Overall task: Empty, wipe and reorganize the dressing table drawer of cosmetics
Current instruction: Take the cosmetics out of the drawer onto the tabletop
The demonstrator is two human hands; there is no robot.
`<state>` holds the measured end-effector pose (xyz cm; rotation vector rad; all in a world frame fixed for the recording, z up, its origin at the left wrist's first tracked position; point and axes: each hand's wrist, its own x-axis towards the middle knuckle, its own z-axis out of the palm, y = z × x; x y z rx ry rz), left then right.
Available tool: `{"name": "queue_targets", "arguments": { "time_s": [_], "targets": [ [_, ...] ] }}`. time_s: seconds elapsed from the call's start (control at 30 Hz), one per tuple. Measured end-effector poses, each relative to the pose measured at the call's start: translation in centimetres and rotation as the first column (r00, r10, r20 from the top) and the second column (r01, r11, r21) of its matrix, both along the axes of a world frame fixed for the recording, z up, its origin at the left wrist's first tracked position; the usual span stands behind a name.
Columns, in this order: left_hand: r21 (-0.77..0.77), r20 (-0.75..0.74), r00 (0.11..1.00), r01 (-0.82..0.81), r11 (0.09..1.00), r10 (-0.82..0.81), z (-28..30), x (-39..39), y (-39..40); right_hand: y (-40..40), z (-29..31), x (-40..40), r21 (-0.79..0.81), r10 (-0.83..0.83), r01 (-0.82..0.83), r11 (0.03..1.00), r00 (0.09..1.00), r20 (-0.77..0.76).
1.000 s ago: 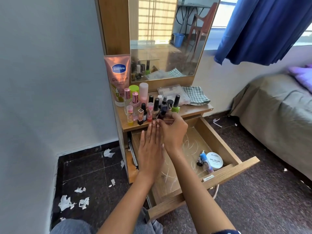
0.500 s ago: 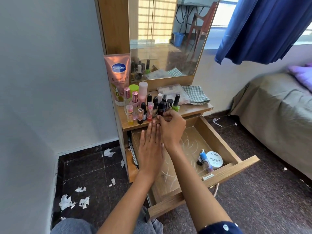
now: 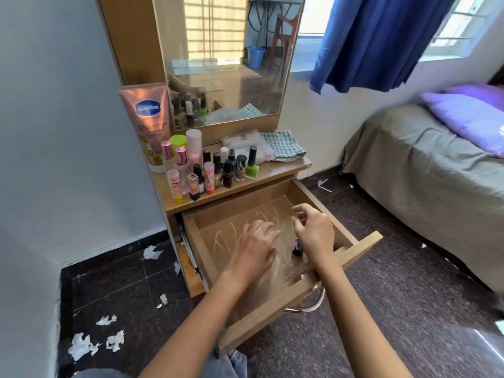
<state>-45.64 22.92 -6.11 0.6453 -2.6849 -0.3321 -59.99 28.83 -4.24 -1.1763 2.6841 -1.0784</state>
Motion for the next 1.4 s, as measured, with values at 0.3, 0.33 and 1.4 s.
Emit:
{"name": "queue_targets", "arguments": {
  "time_s": [0.3, 0.33, 1.4],
  "targets": [
    [-0.15, 0.221, 0.944, 0.28, 0.948, -0.243, -1.2, -6.1, -0.8, 0.6, -0.3, 0.0, -0.236, -0.251, 0.282, 0.93, 0.956, 0.154],
    [-0.161, 0.218, 0.941, 0.295, 0.942, -0.258, -1.2, -6.4, -0.8, 0.6, -0.3, -0.1, -0.264, -0.268, 0.307, 0.914, 0.948, 0.172],
    [-0.082, -0.156, 0.95, -0.285, 0.955, 0.271, 1.3, -0.3, -2.8, -6.1, 3.6, 2.0, -0.651, 0.298, 0.048, 0.757, 0.862, 0.41]
  ]
}}
